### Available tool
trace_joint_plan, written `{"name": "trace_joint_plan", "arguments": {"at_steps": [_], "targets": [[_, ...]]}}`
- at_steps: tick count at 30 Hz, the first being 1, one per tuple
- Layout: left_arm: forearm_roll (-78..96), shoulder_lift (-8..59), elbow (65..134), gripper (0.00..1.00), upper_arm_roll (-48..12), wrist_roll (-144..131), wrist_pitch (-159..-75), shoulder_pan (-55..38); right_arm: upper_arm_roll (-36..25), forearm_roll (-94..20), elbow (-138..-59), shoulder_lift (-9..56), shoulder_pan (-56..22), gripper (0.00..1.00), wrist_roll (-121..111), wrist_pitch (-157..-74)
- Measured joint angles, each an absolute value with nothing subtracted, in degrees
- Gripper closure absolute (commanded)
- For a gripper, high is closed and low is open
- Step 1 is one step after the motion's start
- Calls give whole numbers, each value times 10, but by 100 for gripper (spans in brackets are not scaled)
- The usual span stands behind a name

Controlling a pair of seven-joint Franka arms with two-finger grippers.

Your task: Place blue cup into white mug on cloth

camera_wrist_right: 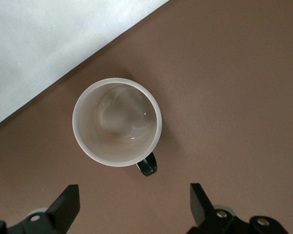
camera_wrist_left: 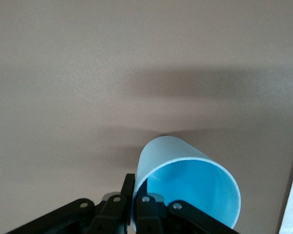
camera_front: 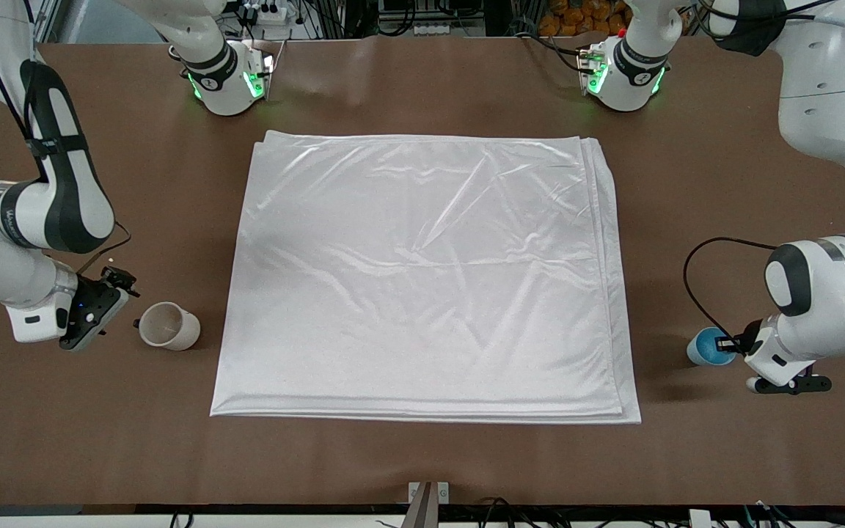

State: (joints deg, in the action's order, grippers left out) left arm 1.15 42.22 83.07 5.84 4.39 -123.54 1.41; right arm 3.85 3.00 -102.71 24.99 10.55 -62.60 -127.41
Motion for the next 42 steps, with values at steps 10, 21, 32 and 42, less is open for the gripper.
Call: {"name": "trace_joint_plan", "arguments": {"at_steps": [10,21,32,42], "targets": [[11,409,826,100,60,44,-1235,16,37,30,-1027,274,109,0,-741,-1301],[11,394,826,100,62,45,-1235,19,35,30,-1027,294,113,0,-814,-1321],[11,393,826,100,62,45,-1235,20,35,30,-1027,316,113,0,-878,-1347],[11,388,826,100,61,45,-1235,19,34,30,-1027,322,113,2,-903,-1348]]}}
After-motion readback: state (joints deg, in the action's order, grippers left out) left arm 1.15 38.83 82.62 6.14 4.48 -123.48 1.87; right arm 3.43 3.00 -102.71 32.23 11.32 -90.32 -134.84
